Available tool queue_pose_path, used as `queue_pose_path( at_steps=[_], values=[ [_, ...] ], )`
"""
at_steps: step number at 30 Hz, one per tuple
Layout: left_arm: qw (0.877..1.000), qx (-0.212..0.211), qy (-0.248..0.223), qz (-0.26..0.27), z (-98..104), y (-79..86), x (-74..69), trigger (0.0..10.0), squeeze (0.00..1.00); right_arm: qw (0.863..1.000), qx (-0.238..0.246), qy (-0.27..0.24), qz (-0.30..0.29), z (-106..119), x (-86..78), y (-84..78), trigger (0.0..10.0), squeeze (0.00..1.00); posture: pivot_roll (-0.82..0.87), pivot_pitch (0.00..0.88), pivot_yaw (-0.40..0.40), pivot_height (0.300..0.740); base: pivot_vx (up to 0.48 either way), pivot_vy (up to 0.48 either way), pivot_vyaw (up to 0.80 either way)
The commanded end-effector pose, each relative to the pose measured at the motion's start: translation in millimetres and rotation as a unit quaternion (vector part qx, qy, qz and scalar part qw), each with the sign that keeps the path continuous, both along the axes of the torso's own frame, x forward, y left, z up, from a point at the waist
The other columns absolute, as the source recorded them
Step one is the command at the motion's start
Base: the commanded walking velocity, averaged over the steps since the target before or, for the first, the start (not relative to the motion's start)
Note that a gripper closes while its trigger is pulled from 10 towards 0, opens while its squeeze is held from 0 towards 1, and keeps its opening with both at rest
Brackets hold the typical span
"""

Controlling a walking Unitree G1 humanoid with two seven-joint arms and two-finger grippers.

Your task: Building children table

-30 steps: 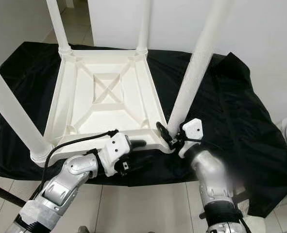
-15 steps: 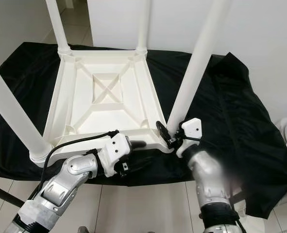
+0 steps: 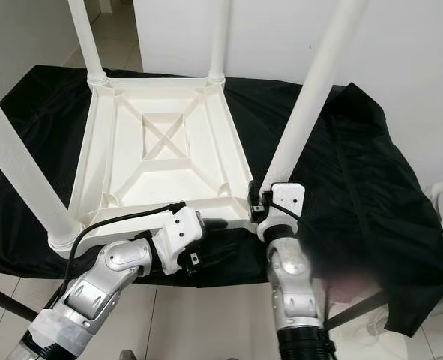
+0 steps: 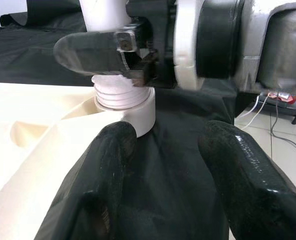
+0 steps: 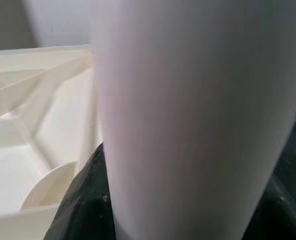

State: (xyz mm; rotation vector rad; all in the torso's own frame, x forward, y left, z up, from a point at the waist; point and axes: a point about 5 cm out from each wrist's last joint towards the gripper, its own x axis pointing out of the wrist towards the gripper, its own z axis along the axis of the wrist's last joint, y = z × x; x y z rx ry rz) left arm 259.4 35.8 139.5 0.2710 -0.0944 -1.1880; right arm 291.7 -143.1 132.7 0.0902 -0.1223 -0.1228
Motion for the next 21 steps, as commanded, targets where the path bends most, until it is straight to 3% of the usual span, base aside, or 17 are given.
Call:
queue_pose_path(
  at_steps=[1, 6, 13, 15, 16, 21],
  values=[
    [1.000, 0.007, 0.003, -0.018, 0, -2.5, -2.1, 10.0, 0.00, 0.996, 0.029, 0.060, -0.052, -21, -5.2, -6.5, 10.0, 0.00, -0.04, 0.078, -0.054, 0.740, 0.000, 0.000, 0.00],
    [1.000, 0.005, 0.003, -0.015, 0, -2.6, -2.0, 10.0, 0.00, 0.995, 0.045, 0.069, -0.051, -20, -2.8, 4.1, 10.0, 0.00, -0.03, 0.077, -0.057, 0.740, 0.000, 0.000, 0.00],
    [1.000, 0.006, 0.003, -0.013, 0, -1.9, -2.0, 10.0, 0.00, 0.997, 0.042, 0.060, -0.036, -16, -3.2, 7.2, 10.0, 0.00, -0.03, 0.076, -0.061, 0.740, 0.000, 0.000, 0.00],
    [1.000, 0.006, 0.003, -0.012, 0, -1.8, -1.8, 10.0, 0.00, 0.997, 0.046, 0.054, -0.024, -14, -3.4, 8.4, 10.0, 0.06, -0.02, 0.077, -0.062, 0.740, 0.000, 0.000, 0.00],
    [1.000, 0.005, 0.002, -0.011, 0, -1.7, -1.8, 10.0, 0.00, 0.998, 0.044, 0.046, -0.018, -11, -4.0, 9.0, 10.0, 1.00, -0.02, 0.078, -0.063, 0.740, 0.000, 0.000, 0.00],
    [1.000, 0.006, 0.002, -0.008, 0, -1.2, -1.9, 10.0, 0.00, 0.998, 0.049, 0.023, 0.021, -7, -7.3, 7.9, 10.0, 1.00, -0.02, 0.080, -0.065, 0.740, 0.000, 0.000, 0.00]
  ],
)
